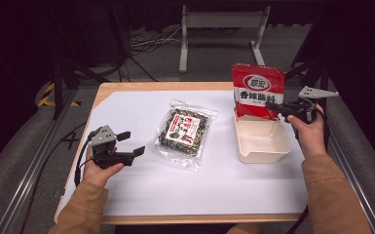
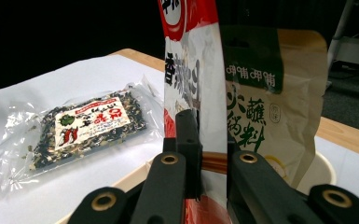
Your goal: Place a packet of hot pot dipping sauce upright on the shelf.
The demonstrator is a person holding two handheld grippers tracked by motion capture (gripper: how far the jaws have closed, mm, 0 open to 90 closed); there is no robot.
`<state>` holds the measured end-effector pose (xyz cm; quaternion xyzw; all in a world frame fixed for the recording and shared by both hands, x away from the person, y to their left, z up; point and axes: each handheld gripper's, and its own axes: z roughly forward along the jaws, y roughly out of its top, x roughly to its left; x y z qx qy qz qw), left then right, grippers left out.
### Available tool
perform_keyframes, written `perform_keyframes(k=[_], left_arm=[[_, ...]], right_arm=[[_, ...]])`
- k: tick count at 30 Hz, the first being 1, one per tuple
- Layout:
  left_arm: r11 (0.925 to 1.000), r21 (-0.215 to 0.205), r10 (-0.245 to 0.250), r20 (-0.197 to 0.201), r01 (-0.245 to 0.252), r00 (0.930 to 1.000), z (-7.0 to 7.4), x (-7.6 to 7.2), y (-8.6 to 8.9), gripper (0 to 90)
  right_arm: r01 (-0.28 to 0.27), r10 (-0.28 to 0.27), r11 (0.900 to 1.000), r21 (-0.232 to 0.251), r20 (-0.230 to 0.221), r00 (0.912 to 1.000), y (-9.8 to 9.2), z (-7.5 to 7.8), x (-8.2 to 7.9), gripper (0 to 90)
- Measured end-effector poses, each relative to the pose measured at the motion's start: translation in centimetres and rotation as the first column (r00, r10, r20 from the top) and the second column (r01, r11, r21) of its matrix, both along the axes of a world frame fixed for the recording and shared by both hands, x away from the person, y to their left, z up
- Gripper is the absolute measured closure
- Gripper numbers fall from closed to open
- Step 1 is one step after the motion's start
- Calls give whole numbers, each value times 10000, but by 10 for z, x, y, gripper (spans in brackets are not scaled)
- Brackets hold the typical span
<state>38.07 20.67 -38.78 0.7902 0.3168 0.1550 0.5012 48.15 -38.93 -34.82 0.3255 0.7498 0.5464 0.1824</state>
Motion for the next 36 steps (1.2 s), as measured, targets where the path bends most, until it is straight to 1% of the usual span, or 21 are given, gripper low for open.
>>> perform_keyframes(k=[4, 6, 9, 13, 15, 16, 18, 19, 22, 23, 24, 26, 27, 29, 31, 32, 33, 34, 35, 36], left_arm=[[10000, 6, -28, -38, 28, 10000, 0, 0, -1, 206], [10000, -10, -5, -122, 5, 9999, -1, 0, -1, 206], [10000, -35, -3, -98, 3, 10000, -1, 0, -1, 206], [10000, 19, -11, -120, 11, 9999, -1, 0, -1, 206], [10000, 20, -10, -125, 10, 9999, -1, 0, -1, 206], [10000, 19, -15, -123, 15, 9999, -1, 0, -1, 205], [10000, 27, -14, -129, 15, 9999, -1, 0, -1, 206], [10000, 27, -14, -129, 15, 9999, -1, 0, -1, 205], [10000, 87, -42, -86, 43, 10000, -2, 0, -1, 205], [10000, 84, -38, -124, 39, 9999, -2, 0, -2, 205], [10000, 47, -51, -187, 52, 9998, -2, 0, -2, 205], [10000, 31, -46, -173, 46, 9998, -2, 0, -2, 205], [10000, 43, -57, -182, 58, 9998, -2, 0, -2, 205], [10000, 51, -73, -152, 74, 9999, -2, 0, -2, 205], [9999, 47, -89, -160, 90, 9998, -2, 0, -2, 205], [10000, 34, -74, -178, 75, 9998, -2, 0, -2, 205], [10000, 18, -70, -176, 70, 9998, -2, 0, -2, 205], [10000, 18, -70, -176, 70, 9998, -2, 0, -2, 205], [9999, 22, -97, -194, 98, 9998, -2, 0, -2, 205], [9999, 30, -102, -200, 103, 9997, -2, 0, -2, 205]], right_arm=[[-4, 4, 9999, -106, -34, 10000, 2, -6, 3, 861], [39, -41, 9998, -204, -96, 9999, 3, -9, 5, 861], [47, -51, 9994, -331, -136, 9999, 5, -11, 7, 860], [75, -80, 9979, -639, -76, 9999, 8, -14, 10, 860], [135, -145, 9969, -776, -120, 9998, 10, -15, 10, 859], [202, -219, 9955, -928, -172, 9996, 10, -16, 10, 858], [319, -330, 9933, -1112, -82, 9994, 11, -19, 10, 856], [319, -330, 9933, -1112, -82, 9994, 11, -19, 10, 856], [591, -583, 9912, -1187, 103, 9982, 11, -20, 10, 846], [654, -631, 9884, -1371, 213, 9978, 12, -21, 10, 842], [717, -671, 9832, -1676, 329, 9972, 14, -20, 10, 840], [813, -729, 9746, -2088, 478, 9962, 18, -20, 10, 838], [863, -763, 9706, -2248, 526, 9957, 19, -20, 10, 837], [959, -855, 9658, -2408, 533, 9949, 20, -20, 11, 835], [1074, -998, 9606, -2563, 425, 9941, 21, -21, 11, 833], [1130, -1084, 9549, -2746, 319, 9936, 22, -22, 11, 818], [1190, -1199, 9513, -2842, 141, 9927, 23, -23, 11, 816], [1190, -1199, 9513, -2842, 141, 9927, 23, -23, 11, 816], [1293, -1375, 9497, -2851, -90, 9905, 23, -23, 10, 816], [1312, -1409, 9489, -2868, -132, 9899, 24, -23, 10, 816]])
